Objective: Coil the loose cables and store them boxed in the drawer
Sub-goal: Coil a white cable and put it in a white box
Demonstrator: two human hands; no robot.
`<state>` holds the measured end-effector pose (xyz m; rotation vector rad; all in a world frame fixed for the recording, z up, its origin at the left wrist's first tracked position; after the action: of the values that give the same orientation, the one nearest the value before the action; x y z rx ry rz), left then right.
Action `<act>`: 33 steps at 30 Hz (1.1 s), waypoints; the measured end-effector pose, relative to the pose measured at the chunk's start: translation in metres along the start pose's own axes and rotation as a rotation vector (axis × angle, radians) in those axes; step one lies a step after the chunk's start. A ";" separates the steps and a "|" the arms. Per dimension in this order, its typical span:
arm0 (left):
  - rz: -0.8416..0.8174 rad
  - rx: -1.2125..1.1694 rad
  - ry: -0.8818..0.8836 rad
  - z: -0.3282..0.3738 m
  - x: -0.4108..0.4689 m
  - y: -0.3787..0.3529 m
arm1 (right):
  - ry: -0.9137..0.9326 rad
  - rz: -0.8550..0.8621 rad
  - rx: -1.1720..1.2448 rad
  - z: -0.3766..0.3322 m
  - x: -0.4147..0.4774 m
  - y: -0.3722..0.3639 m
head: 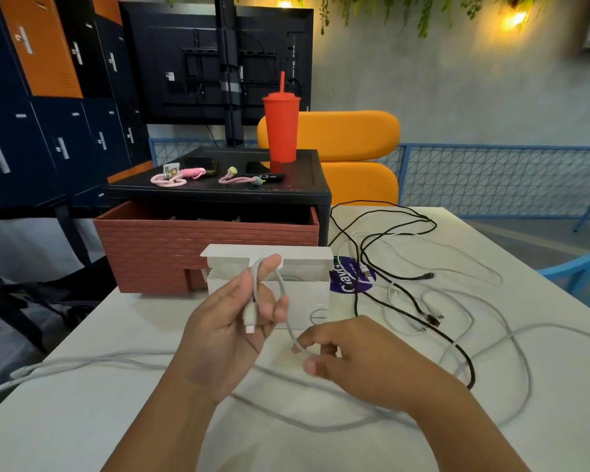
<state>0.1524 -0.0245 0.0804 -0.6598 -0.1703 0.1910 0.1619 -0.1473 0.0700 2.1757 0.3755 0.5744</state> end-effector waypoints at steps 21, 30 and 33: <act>-0.203 0.999 -0.388 -0.032 -0.016 -0.025 | -0.067 0.390 0.155 0.026 0.002 0.064; -0.050 0.600 -0.076 -0.025 -0.013 -0.017 | -0.149 0.923 -0.144 0.066 -0.009 0.117; 0.005 0.467 -0.040 -0.022 -0.011 -0.014 | -0.249 0.870 -0.130 0.081 -0.006 0.107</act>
<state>0.1485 -0.0508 0.0716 -0.1924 -0.1556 0.2395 0.2067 -0.2684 0.1086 2.1807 -0.7624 0.7406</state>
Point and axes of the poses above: each hand's wrist, its own x-axis towards the middle knuckle, its own y-axis out of the back of the hand, z = x × y, the point moved 9 cm from there along x, towards the middle knuckle, and after that the axes turned 15 degrees about z, right-handed, at the moved point
